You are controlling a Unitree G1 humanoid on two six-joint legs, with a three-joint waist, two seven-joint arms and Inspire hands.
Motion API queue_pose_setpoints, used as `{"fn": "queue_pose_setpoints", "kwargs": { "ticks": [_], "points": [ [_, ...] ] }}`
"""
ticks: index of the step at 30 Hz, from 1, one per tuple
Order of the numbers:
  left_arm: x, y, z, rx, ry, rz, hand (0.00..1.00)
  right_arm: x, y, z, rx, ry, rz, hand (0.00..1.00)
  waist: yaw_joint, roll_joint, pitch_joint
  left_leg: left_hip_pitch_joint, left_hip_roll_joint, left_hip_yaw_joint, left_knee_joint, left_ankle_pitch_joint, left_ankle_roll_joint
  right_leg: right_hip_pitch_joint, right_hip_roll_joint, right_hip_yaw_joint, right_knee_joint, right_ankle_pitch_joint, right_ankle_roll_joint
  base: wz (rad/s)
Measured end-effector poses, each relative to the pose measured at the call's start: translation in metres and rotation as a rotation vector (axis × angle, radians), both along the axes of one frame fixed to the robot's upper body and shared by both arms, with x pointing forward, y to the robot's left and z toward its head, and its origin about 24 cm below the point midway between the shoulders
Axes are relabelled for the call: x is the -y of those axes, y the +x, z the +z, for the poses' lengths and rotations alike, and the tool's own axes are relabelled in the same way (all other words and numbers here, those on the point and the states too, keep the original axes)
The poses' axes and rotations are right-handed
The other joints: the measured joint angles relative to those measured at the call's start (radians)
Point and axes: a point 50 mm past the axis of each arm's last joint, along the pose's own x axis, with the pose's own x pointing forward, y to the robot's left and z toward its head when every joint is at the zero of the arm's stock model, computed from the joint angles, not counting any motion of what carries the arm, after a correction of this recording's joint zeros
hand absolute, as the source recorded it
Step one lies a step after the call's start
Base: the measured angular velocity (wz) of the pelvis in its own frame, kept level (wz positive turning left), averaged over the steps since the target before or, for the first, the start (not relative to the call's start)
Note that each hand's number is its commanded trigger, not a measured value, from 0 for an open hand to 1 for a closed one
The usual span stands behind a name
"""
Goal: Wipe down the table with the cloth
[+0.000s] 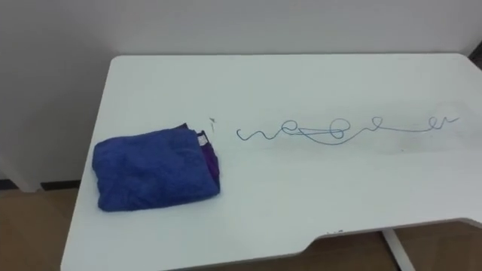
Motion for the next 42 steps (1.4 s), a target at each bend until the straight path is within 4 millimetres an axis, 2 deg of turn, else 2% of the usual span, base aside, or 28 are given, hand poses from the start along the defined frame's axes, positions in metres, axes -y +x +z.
{"fn": "queue_pose_setpoints", "kwargs": {
  "ticks": [1,2,4,5,7,8,10,11,12,13,15,19,25,30,35,37,39,41,42],
  "points": [
    [0.0,0.0,0.0,0.0,0.0,0.0,0.0,0.003,0.007,0.003,-0.004,-0.027,0.036,0.0,0.0,-0.001,-0.0005,-0.001,0.0,0.0,0.0,0.0,-0.001,-0.001,0.0,0.0,0.0,0.0,0.0,0.0],
    [0.0,0.002,0.0,0.002,0.003,-0.01,0.0,0.009,0.021,0.01,-0.032,-0.09,0.122,0.0,0.006,-0.008,-0.0054,-0.006,-0.001,0.004,0.005,0.001,-0.001,-0.007,0.0,0.0,0.002,0.0,0.0,-0.04],
    [-0.001,0.004,0.001,0.011,0.01,-0.022,0.0,0.015,0.053,0.027,-0.056,-0.247,0.313,0.0,0.02,-0.009,-0.0039,-0.017,-0.007,0.009,0.011,0.003,-0.004,-0.019,0.0,-0.001,0.002,0.0,0.0,-0.08],
    [0.0,0.005,0.001,0.012,0.01,-0.026,0.0,0.016,0.06,0.031,-0.058,-0.283,0.36,0.0,0.028,-0.007,-0.0041,-0.018,-0.006,0.009,0.011,0.003,-0.005,-0.02,0.0,-0.004,0.002,0.0,0.0,-0.07],
    [0.005,0.007,-0.001,0.009,-0.001,-0.069,0.0,0.012,0.094,0.05,-0.048,-0.43,0.57,0.0,0.042,-0.004,-0.0057,-0.021,-0.005,0.008,0.011,0.005,-0.006,-0.023,0.0,-0.018,0.001,0.0,0.0,0.0],
    [0.006,0.008,-0.001,0.008,-0.004,-0.079,0.0,0.01,0.103,0.055,-0.044,-0.467,0.622,0.0,0.048,-0.002,-0.0067,-0.021,-0.004,0.009,0.011,0.005,-0.007,-0.023,0.0,-0.017,0.0,0.0,0.0,0.0],
    [0.009,0.01,-0.002,0.009,-0.011,-0.1,0.0,-0.004,0.138,0.082,0.016,-0.633,0.806,0.0,0.065,-0.002,-0.0047,-0.022,-0.001,0.01,0.009,0.007,-0.01,-0.025,0.001,-0.016,0.0,0.0,0.0,0.0],
    [0.009,0.01,-0.002,0.008,-0.012,-0.104,0.0,-0.008,0.147,0.091,0.035,-0.682,0.851,0.0,0.067,-0.001,-0.0046,-0.023,0.0,0.01,0.009,0.007,-0.011,-0.026,0.001,-0.016,0.0,0.0,0.0,0.05],
    [0.01,0.01,-0.003,0.007,-0.015,-0.11,0.0,-0.017,0.161,0.108,0.077,-0.789,0.935,0.0,0.072,0.002,-0.0049,-0.03,0.001,0.01,0.012,0.008,-0.011,-0.03,0.002,-0.022,-0.001,0.0,0.0,0.05],
    [0.01,0.009,-0.003,0.009,-0.015,-0.123,0.0,-0.027,0.173,0.122,0.104,-0.886,1.01,0.0,0.084,0.001,-0.0014,-0.032,0.0,0.01,0.012,0.009,-0.013,-0.031,0.002,-0.028,-0.001,0.0,0.0,0.04],
    [0.012,0.013,-0.003,0.018,-0.017,-0.142,0.0,-0.043,0.186,0.135,0.15,-0.974,1.102,0.0,0.105,0.002,0.0,-0.033,0.001,0.004,0.012,0.009,-0.014,-0.031,0.003,-0.043,0.0,0.0,0.0,0.07],
    [0.018,0.014,-0.005,0.013,-0.03,-0.175,0.0,-0.081,0.202,0.147,0.208,-1.091,1.291,0.0,0.139,0.005,0.0009,-0.035,0.0,-0.023,0.014,0.009,-0.014,-0.022,0.002,-0.049,-0.001,0.0,0.0,0.18],
    [0.024,0.018,-0.006,0.024,-0.041,-0.223,0.0,-0.119,0.225,0.152,0.287,-1.129,1.467,0.0,0.174,0.012,0.0012,-0.047,0.0,-0.052,0.018,0.01,-0.014,-0.02,-0.003,-0.07,-0.002,0.0,0.0,0.14],
    [0.026,0.019,-0.006,0.021,-0.043,-0.241,0.0,-0.141,0.233,0.151,0.281,-1.149,1.6,0.0,0.21,0.012,0.0014,-0.044,0.001,-0.079,0.016,0.01,-0.014,-0.011,0.0,-0.075,-0.002,0.0,0.0,0.14],
    [0.027,0.017,-0.007,0.006,-0.047,-0.258,0.0,-0.152,0.24,0.153,0.282,-1.142,1.675,0.0,0.23,0.008,0.0035,-0.049,0.001,-0.089,0.015,0.01,-0.015,-0.01,0.001,-0.083,-0.004,0.0,0.0,0.15],
    [0.029,0.014,-0.008,-0.01,-0.049,-0.291,0.0,-0.162,0.239,0.148,0.279,-1.108,1.741,0.0,0.24,0.006,0.0035,-0.048,0.0,-0.111,0.007,0.011,-0.015,-0.011,0.001,-0.093,-0.003,0.0,0.0,0.13],
    [0.03,0.015,-0.008,-0.019,-0.048,-0.321,0.0,-0.169,0.238,0.143,0.261,-1.093,1.8,0.0,0.253,0.004,0.0049,-0.048,0.001,-0.115,0.005,0.011,-0.016,-0.015,0.001,-0.095,-0.001,0.0,0.0,0.02],
    [0.031,0.016,-0.008,-0.022,-0.049,-0.341,0.0,-0.18,0.237,0.138,0.244,-1.08,1.871,0.0,0.266,0.002,0.0044,-0.046,0.001,-0.145,0.005,0.012,-0.016,-0.024,0.003,-0.095,0.006,0.0,0.0,-0.05],
    [0.033,0.019,-0.009,-0.019,-0.052,-0.358,0.0,-0.187,0.236,0.135,0.234,-1.069,1.917,0.0,0.272,0.004,0.0058,-0.042,0.003,-0.183,0.004,0.012,-0.016,-0.033,0.006,-0.096,0.031,-0.001,-0.001,0.0]
  ]
}}
